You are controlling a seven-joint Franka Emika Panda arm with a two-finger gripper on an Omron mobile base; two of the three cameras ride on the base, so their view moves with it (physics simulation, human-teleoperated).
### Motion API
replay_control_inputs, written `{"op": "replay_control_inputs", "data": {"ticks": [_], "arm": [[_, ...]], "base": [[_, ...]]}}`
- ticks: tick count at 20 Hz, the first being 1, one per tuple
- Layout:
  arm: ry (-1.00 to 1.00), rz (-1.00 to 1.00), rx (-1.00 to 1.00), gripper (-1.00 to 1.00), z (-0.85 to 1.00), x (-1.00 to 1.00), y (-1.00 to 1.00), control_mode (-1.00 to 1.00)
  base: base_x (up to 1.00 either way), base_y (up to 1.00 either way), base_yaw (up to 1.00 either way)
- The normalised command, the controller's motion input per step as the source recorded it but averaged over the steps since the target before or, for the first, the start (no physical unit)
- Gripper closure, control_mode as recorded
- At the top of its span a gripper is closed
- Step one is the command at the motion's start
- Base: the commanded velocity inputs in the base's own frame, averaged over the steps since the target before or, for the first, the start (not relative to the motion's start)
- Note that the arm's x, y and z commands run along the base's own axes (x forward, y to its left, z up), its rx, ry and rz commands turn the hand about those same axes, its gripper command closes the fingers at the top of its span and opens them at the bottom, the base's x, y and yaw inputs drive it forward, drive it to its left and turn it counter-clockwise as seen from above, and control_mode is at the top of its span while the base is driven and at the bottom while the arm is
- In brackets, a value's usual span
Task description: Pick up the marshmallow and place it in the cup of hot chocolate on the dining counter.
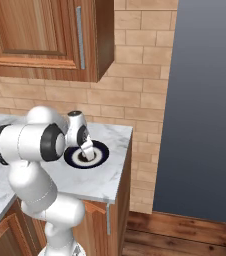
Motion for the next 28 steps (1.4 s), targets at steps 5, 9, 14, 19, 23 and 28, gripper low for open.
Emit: {"op": "replay_control_inputs", "data": {"ticks": [5, 9, 14, 19, 23, 28], "arm": [[0.00, -0.01, 0.02, -1.00, -0.22, 0.08, 0.00, -1.00], [0.00, -0.01, 0.02, -1.00, -0.18, 0.12, 0.00, -1.00], [0.00, 0.00, 0.01, 1.00, -0.22, 0.05, 0.00, -1.00], [0.03, 0.00, 0.00, 1.00, -0.14, 0.00, 0.00, -1.00], [0.01, 0.00, 0.00, 1.00, -0.19, 0.04, 0.00, -1.00], [-0.05, 0.02, 0.05, 1.00, -0.47, 0.07, 0.00, -1.00]], "base": [[0.00, 0.00, 0.00], [0.00, 0.00, 0.00], [0.00, 0.00, 0.00], [0.00, 0.00, 0.00], [0.00, 0.00, 0.00], [0.00, 0.00, 0.00]]}}
